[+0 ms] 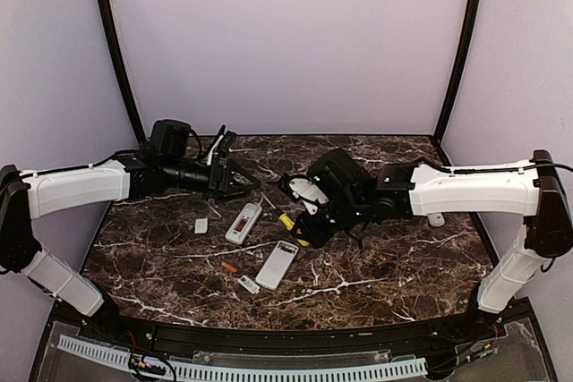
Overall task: Unload the batteries from the remote control
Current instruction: Pass from the right arm to the left
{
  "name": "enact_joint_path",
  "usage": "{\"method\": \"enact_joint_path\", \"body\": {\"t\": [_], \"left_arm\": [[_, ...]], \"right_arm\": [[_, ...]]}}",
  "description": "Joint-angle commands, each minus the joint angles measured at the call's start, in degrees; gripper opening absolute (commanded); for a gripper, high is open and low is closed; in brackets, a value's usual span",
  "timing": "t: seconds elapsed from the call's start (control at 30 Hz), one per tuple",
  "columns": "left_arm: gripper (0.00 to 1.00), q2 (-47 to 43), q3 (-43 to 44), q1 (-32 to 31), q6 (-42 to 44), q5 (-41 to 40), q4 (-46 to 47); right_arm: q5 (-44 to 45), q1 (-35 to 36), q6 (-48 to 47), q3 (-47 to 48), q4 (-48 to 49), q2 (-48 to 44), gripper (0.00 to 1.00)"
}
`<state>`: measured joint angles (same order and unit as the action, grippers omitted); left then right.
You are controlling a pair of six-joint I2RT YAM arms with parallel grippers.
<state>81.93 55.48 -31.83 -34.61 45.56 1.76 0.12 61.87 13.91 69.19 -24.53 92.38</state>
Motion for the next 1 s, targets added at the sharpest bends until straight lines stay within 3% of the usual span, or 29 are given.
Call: {"method": "enact_joint_path", "body": {"t": [0.0, 0.4, 0.63, 0.97], "left_arm": [[0.7, -0.9, -1.2, -0.9, -6.6, -4.3, 4.2], [0.68, 4.2, 1.9, -3.9, -6.3, -4.4, -0.1], [0.52, 5.1, 2.3, -4.6, -8.0, -3.1, 2.0], [0.36, 6.8, 2.8, -4.8, -12.3, -1.9, 7.1]], "right_arm": [[1.8, 1.0, -1.9, 1.0, 0.7, -0.7, 0.0], [6.0, 1.8, -2.8, -0.1, 1.6, -2.6, 0.0], [7.3, 1.8, -3.4, 0.2, 1.2, -2.2, 0.0], [7.1, 1.8, -4.0, 0.0, 2.0, -2.9, 0.0]]}}
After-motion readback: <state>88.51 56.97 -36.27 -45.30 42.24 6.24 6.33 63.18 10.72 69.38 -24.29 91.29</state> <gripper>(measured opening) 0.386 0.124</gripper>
